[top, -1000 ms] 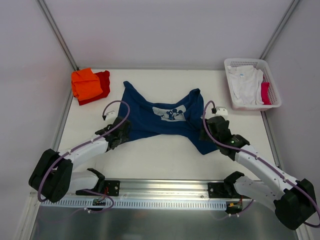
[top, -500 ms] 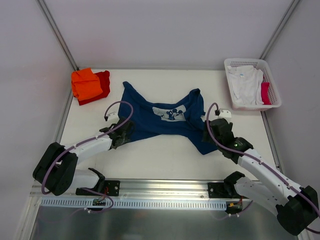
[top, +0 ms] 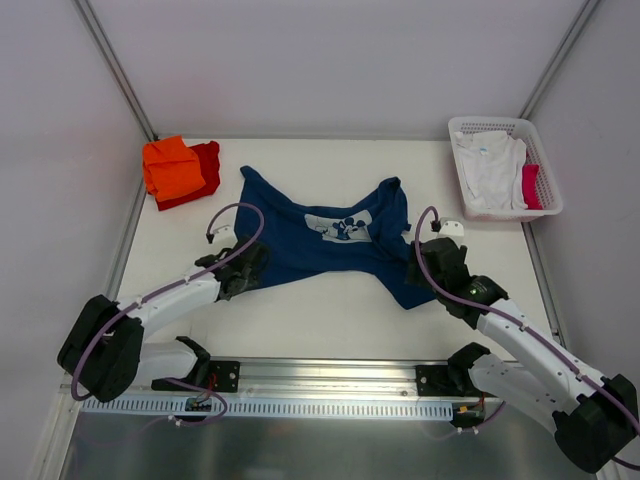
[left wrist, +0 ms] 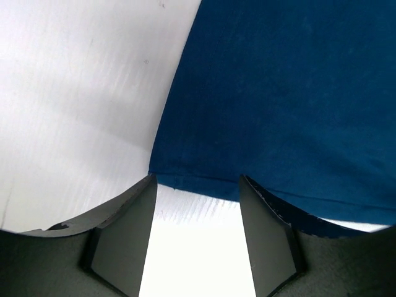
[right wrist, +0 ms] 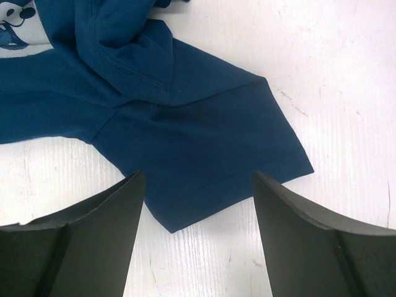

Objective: Fold and stack the t-shirts
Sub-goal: Flatten out the tshirt

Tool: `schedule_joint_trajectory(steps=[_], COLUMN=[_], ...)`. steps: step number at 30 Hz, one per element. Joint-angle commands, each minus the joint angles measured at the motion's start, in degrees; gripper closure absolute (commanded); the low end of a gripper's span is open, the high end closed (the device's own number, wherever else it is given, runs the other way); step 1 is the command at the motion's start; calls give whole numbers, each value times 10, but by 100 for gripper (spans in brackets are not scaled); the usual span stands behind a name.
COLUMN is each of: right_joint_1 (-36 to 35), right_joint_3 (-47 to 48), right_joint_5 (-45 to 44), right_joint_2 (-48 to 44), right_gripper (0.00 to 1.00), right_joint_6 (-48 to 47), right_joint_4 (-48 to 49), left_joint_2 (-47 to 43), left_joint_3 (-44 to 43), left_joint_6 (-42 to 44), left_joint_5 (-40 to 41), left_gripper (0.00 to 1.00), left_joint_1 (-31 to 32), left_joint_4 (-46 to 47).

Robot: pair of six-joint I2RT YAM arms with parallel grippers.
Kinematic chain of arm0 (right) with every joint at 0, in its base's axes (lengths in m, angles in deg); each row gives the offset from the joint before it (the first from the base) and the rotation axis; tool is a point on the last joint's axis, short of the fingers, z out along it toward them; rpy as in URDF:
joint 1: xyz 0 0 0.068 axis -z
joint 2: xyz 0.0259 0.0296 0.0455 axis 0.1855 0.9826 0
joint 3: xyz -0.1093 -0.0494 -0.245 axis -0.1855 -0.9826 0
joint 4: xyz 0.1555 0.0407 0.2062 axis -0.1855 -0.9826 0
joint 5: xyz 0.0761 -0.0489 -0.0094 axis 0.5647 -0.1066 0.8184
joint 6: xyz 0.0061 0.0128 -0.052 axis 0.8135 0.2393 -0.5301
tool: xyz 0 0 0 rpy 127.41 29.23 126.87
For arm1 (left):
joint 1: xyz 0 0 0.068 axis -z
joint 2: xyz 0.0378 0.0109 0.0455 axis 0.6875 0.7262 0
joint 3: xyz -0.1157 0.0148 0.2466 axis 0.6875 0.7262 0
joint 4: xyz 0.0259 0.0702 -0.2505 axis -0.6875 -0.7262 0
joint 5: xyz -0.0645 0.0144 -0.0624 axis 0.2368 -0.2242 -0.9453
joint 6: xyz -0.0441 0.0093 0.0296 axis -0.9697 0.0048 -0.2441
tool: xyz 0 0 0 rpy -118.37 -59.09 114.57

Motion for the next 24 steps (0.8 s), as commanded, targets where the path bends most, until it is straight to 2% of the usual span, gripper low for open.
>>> schedule_joint_trajectory(steps=[1, 7, 24], right_joint_1=[-3, -3, -2], right_joint_3=[-7, -12, 2], right_joint_5=[-7, -2, -3], right_joint_2=[2, 7, -65], right_gripper=[27, 26, 26], right_joint_6=[8, 7, -13], right_joint_4=[8, 16, -16], left_joint_2=[-46, -91, -48], left_joint_3=[-36, -38, 10], left_joint_6=[-9, -19, -99], left_joint_5=[29, 41, 56], left_gripper=[44, 44, 47], left_joint_1=[10, 13, 15], left_joint_4=[-59, -90, -79])
